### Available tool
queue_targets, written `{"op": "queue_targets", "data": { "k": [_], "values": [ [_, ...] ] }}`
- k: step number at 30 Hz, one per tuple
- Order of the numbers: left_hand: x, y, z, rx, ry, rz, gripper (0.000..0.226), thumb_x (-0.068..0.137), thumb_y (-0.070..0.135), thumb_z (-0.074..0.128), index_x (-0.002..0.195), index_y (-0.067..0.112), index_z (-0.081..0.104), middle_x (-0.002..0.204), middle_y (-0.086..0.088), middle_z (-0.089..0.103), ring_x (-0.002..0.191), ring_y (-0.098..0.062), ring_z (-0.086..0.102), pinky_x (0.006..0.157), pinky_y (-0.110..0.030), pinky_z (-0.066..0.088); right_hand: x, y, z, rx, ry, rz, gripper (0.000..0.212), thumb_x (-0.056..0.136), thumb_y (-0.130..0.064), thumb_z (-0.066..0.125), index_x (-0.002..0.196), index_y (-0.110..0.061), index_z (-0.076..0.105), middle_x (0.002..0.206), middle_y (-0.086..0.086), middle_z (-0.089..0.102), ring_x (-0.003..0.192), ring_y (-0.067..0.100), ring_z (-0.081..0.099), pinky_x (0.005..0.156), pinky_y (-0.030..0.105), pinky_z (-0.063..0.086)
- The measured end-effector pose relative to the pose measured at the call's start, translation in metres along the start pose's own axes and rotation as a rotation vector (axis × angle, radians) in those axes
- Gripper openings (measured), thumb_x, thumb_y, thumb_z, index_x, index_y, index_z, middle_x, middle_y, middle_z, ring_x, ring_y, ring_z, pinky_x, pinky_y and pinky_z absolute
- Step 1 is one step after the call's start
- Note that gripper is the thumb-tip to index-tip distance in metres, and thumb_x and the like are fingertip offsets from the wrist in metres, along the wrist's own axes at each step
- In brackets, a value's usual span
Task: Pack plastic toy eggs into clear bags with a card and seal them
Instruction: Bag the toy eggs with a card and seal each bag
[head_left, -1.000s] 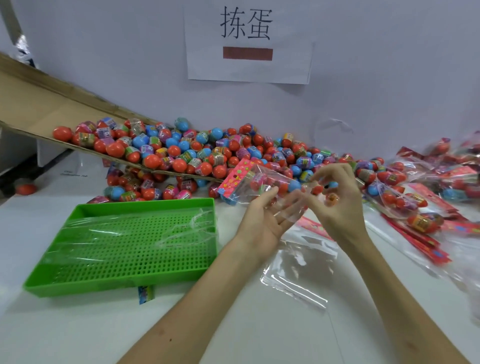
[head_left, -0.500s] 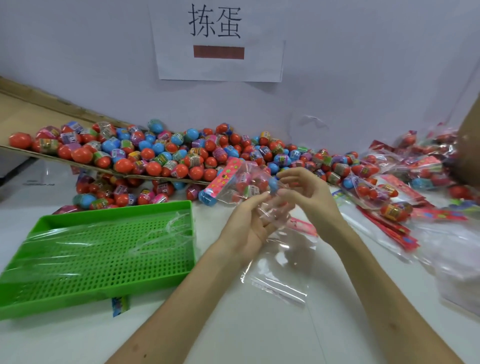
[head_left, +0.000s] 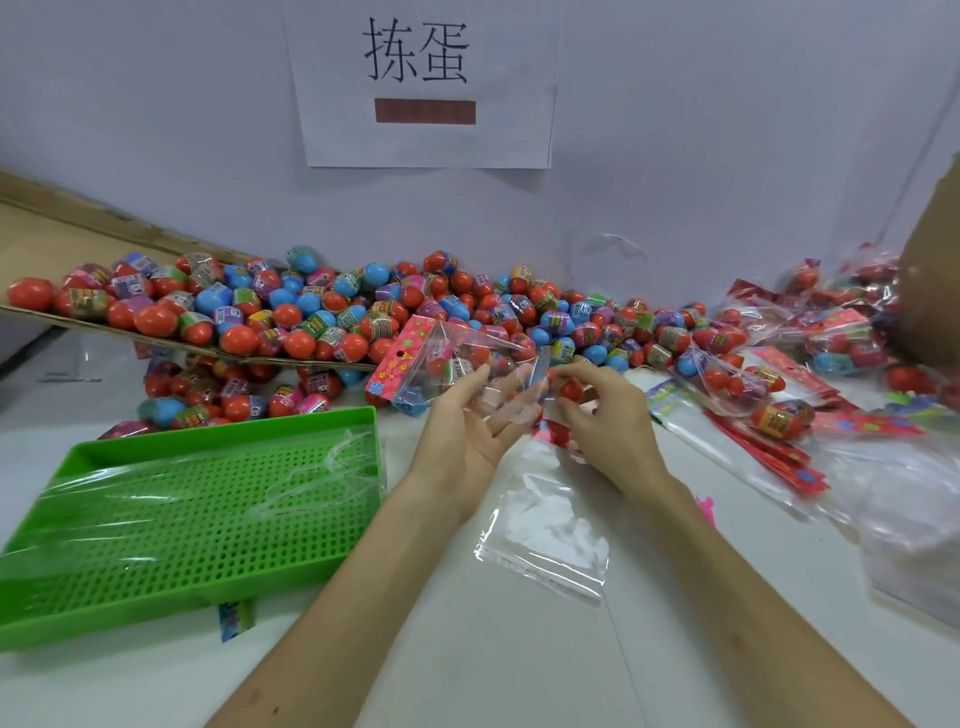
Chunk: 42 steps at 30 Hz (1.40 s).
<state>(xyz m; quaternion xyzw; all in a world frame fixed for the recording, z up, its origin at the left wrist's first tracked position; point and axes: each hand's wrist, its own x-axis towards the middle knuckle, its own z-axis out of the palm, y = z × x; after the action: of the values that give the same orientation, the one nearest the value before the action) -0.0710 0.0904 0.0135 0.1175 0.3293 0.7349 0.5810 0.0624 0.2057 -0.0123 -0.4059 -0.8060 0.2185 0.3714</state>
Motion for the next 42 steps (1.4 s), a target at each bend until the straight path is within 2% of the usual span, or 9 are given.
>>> {"op": "queue_targets", "data": {
  "k": [4, 7, 14, 19, 24, 30, 35, 39, 42],
  "values": [
    [-0.001, 0.001, 0.001, 0.009, 0.021, 0.019, 0.014, 0.105, 0.02, 0.054, 0.106, 0.008, 0.061, 0.118, -0.017, 0.075, 0.109, -0.034, 0.074, 0.099, -0.041, 0.057, 0.002, -0.015, -0.016, 0.236, 0.201, -0.055, 0.035, 0.093, -0.012, 0.072, 0.127, -0.02, 0.068, 0.112, -0.006, 0.062, 0.096, 0.003, 0.063, 0.075, 0.011, 0.052],
    [-0.002, 0.0, 0.001, 0.015, 0.032, 0.045, 0.018, 0.106, 0.021, 0.053, 0.1, 0.009, 0.066, 0.117, -0.016, 0.076, 0.108, -0.033, 0.074, 0.097, -0.041, 0.058, -0.005, -0.035, -0.025, 0.439, 0.245, -0.19, 0.036, 0.087, -0.008, 0.076, 0.116, -0.019, 0.059, 0.101, -0.012, 0.068, 0.093, 0.012, 0.069, 0.075, 0.021, 0.057],
    [-0.004, 0.001, 0.0, 0.028, 0.005, 0.054, 0.047, 0.104, 0.024, 0.054, 0.068, 0.014, 0.082, 0.093, -0.01, 0.076, 0.083, -0.022, 0.072, 0.085, -0.034, 0.061, -0.015, -0.046, -0.009, 0.102, 0.128, -0.364, 0.024, 0.079, -0.013, 0.087, 0.099, -0.014, 0.073, 0.102, -0.002, 0.065, 0.1, 0.014, 0.057, 0.091, 0.018, 0.044],
    [0.0, -0.007, -0.002, 0.043, 0.007, 0.034, 0.042, 0.105, 0.021, 0.054, 0.075, 0.008, 0.08, 0.096, -0.015, 0.075, 0.097, -0.028, 0.075, 0.088, -0.035, 0.062, -0.016, -0.042, -0.005, 0.113, 0.101, -0.347, 0.024, 0.08, -0.015, 0.086, 0.102, -0.021, 0.078, 0.093, -0.013, 0.07, 0.088, 0.011, 0.055, 0.082, 0.036, 0.051],
    [0.001, -0.005, -0.005, 0.047, 0.045, 0.053, 0.028, 0.103, 0.02, 0.057, 0.086, 0.006, 0.074, 0.092, -0.01, 0.072, 0.084, -0.023, 0.074, 0.081, -0.033, 0.063, -0.018, -0.042, 0.003, 0.112, -0.008, -0.379, 0.028, 0.091, -0.02, 0.067, 0.116, -0.031, 0.077, 0.102, -0.027, 0.067, 0.096, 0.017, 0.051, 0.088, 0.052, 0.043],
    [0.0, -0.006, -0.006, 0.037, 0.051, 0.049, 0.021, 0.103, 0.021, 0.058, 0.107, 0.004, 0.069, 0.115, -0.017, 0.066, 0.107, -0.031, 0.063, 0.106, -0.041, 0.05, -0.02, -0.041, 0.006, 0.034, -0.164, -0.332, 0.037, 0.098, -0.015, 0.058, 0.128, -0.034, 0.07, 0.114, -0.019, 0.061, 0.104, 0.016, 0.039, 0.098, 0.048, 0.032],
    [0.001, -0.002, -0.009, 0.046, 0.032, 0.08, 0.024, 0.103, 0.022, 0.057, 0.093, 0.007, 0.073, 0.095, -0.01, 0.072, 0.094, -0.027, 0.07, 0.087, -0.037, 0.06, -0.021, -0.049, -0.002, 0.263, -0.172, -0.221, 0.036, 0.096, -0.029, 0.057, 0.129, -0.038, 0.068, 0.111, -0.023, 0.069, 0.107, 0.003, 0.044, 0.104, 0.038, 0.033],
    [0.0, 0.002, -0.006, -0.03, -0.016, 0.098, 0.033, 0.1, 0.024, 0.057, 0.127, 0.006, 0.064, 0.125, -0.009, 0.074, 0.112, -0.028, 0.073, 0.095, -0.042, 0.058, -0.024, -0.058, -0.002, 0.462, 0.113, -0.152, 0.019, 0.086, -0.03, 0.072, 0.103, -0.021, 0.068, 0.101, -0.01, 0.067, 0.1, 0.016, 0.059, 0.089, 0.033, 0.048],
    [0.002, 0.002, -0.006, -0.061, -0.028, 0.144, 0.056, 0.098, 0.027, 0.058, 0.151, 0.014, 0.044, 0.133, -0.006, 0.07, 0.124, -0.03, 0.067, 0.111, -0.049, 0.046, -0.027, -0.061, 0.004, 0.557, 0.115, -0.06, 0.031, 0.079, -0.034, 0.081, 0.09, -0.018, 0.057, 0.085, -0.004, 0.057, 0.075, 0.012, 0.054, 0.067, 0.029, 0.048]
  ]
}}
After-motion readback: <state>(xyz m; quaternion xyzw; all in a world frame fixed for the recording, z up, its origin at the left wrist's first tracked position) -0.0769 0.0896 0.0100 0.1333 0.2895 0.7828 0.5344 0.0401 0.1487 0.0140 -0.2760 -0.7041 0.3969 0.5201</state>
